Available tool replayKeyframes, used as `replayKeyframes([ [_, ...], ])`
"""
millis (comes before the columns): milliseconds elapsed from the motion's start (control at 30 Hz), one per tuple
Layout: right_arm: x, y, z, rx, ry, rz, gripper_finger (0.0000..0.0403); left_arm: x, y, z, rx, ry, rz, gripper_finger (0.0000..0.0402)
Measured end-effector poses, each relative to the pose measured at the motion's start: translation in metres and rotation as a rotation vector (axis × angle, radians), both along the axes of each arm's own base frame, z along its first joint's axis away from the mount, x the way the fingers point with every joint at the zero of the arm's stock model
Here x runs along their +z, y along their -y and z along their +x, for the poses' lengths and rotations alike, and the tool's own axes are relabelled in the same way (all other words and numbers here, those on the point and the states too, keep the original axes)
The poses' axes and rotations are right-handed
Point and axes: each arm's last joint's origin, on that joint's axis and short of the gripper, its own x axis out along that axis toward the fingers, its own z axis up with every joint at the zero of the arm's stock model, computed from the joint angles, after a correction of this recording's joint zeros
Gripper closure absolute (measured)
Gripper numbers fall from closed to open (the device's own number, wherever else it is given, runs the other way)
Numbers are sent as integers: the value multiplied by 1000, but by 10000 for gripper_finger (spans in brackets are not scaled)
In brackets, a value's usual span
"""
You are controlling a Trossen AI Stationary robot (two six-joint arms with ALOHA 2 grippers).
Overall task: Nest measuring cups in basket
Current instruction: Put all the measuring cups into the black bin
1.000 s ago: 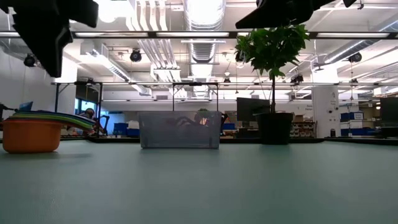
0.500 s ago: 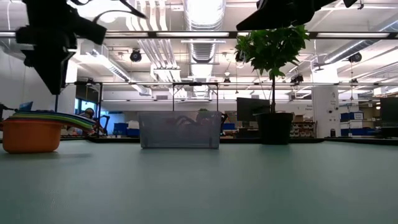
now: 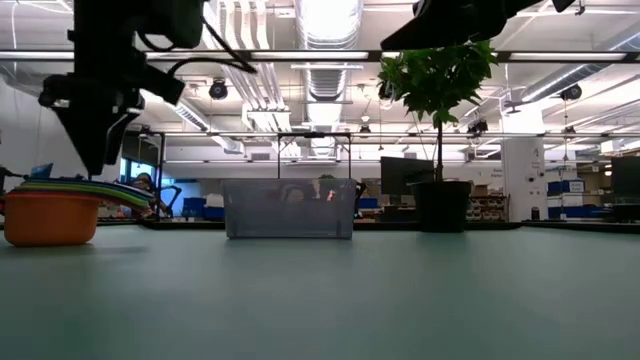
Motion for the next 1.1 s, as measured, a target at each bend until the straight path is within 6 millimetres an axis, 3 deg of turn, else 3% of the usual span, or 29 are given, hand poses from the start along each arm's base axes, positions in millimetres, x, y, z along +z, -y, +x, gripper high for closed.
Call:
replayKeyframes([
  [267,-1,0,0,-3,-11,6,394,3,6,-15,44,-14,-70,86],
  [467,-3,0,-1,-4,-28,7,394,6,30,-32,109,7,-117,95],
  [733,-2,5,-1,-23,-26,6,394,-5,69,-49,-203,51,45,122],
  [1100,-3,6,-1,-30,-32,14,394,-39,68,-64,-238,77,158,146],
])
